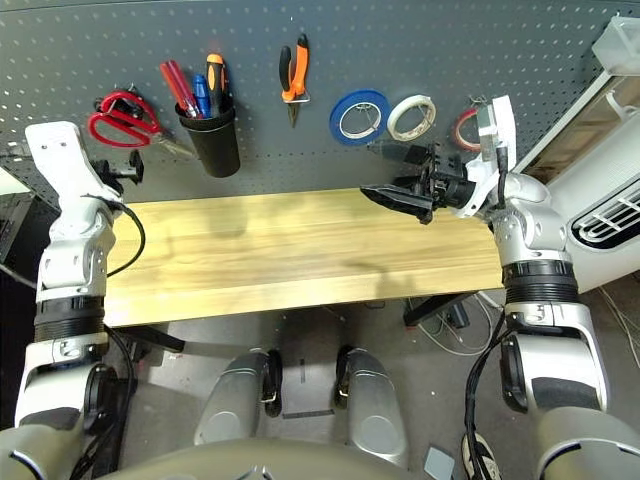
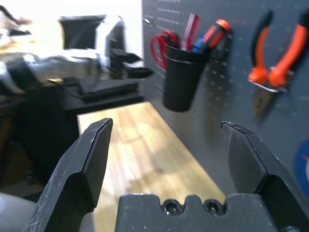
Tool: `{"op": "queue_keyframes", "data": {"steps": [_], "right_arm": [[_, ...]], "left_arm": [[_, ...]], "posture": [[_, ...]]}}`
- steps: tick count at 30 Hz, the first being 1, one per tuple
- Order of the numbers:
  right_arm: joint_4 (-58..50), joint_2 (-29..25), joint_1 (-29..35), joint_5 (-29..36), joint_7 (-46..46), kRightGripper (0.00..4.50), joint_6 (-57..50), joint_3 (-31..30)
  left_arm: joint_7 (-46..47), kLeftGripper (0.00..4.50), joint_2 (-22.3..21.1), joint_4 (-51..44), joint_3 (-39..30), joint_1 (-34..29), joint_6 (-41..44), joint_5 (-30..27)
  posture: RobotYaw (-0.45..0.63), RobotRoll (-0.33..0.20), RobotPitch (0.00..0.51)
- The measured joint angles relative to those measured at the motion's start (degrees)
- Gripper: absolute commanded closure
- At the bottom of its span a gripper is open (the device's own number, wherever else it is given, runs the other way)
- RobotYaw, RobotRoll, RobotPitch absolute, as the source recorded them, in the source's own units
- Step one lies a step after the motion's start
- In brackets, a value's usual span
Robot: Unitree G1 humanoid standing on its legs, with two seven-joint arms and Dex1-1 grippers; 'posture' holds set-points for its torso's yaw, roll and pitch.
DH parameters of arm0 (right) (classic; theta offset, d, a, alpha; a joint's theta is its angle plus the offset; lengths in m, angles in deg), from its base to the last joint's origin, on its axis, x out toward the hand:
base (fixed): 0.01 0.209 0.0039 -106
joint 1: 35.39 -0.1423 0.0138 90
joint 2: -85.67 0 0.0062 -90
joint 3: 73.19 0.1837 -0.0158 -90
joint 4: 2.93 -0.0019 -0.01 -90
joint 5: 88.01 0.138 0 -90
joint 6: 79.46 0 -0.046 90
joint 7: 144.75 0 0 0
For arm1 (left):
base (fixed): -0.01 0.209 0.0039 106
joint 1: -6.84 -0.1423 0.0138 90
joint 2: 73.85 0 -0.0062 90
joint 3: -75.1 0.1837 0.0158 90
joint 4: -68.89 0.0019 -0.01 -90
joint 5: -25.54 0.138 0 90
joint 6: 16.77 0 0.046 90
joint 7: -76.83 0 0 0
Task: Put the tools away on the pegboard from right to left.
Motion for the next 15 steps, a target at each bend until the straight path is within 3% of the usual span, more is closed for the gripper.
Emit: {"op": "queue_keyframes", "data": {"steps": [8,15], "right_arm": [[8.25,3.18,0.09,-7.46,-11.34,0.00,9.52,0.01],[14.55,7.31,1.21,-13.85,-26.40,0.00,17.80,0.08]], "left_arm": [[-3.90,0.03,-1.27,-4.63,-0.25,-6.86,1.03,-0.85],[-5.89,0.03,0.86,-3.17,-0.59,-8.44,-5.84,-2.28]], "posture": [[0.04,0.000,0.088],[0.04,0.000,0.083]]}}
